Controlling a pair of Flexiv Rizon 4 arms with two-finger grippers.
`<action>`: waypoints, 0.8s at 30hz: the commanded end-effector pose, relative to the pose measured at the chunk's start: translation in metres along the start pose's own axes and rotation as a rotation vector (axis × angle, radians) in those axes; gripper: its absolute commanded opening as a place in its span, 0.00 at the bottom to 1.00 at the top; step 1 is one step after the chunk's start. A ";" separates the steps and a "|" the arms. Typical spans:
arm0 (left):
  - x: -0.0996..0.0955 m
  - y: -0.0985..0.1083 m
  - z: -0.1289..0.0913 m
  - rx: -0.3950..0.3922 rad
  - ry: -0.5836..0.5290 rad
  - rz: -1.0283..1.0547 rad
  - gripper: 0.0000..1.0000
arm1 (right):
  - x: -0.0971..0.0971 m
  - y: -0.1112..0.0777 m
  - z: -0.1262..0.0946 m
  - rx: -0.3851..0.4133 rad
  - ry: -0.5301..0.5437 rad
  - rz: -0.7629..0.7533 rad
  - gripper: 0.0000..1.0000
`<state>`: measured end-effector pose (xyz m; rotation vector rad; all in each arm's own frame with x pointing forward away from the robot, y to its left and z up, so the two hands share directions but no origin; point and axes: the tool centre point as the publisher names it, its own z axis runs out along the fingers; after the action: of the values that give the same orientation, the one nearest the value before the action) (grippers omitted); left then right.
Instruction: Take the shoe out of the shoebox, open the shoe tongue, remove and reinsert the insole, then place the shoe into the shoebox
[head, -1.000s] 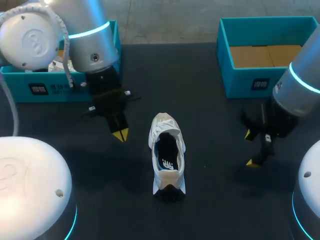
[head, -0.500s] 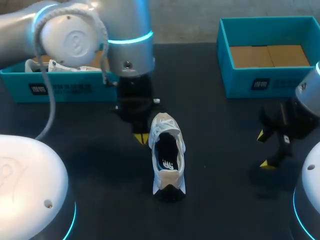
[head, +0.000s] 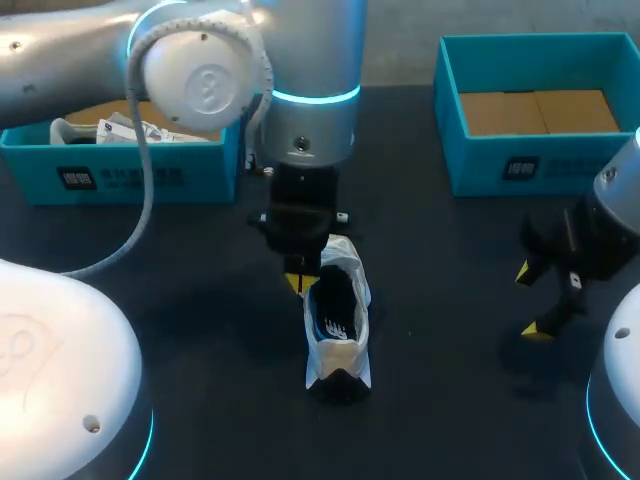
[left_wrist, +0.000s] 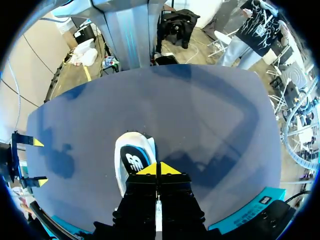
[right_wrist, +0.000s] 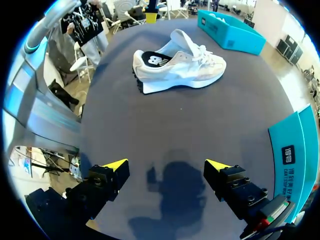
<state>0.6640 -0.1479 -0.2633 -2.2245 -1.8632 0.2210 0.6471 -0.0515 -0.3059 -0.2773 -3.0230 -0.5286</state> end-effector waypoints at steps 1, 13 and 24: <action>-0.011 0.005 0.023 0.028 0.002 0.008 0.00 | 0.002 0.000 0.000 0.000 -0.003 0.000 1.00; -0.022 0.011 0.051 0.025 -0.017 0.081 0.00 | 0.002 0.000 0.000 0.000 -0.003 0.000 1.00; -0.017 0.010 0.064 0.023 -0.018 0.138 0.00 | 0.002 0.000 0.000 0.000 -0.003 0.000 1.00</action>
<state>0.6530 -0.1660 -0.3253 -2.3371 -1.7095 0.2758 0.6472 -0.0515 -0.3059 -0.2773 -3.0229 -0.5285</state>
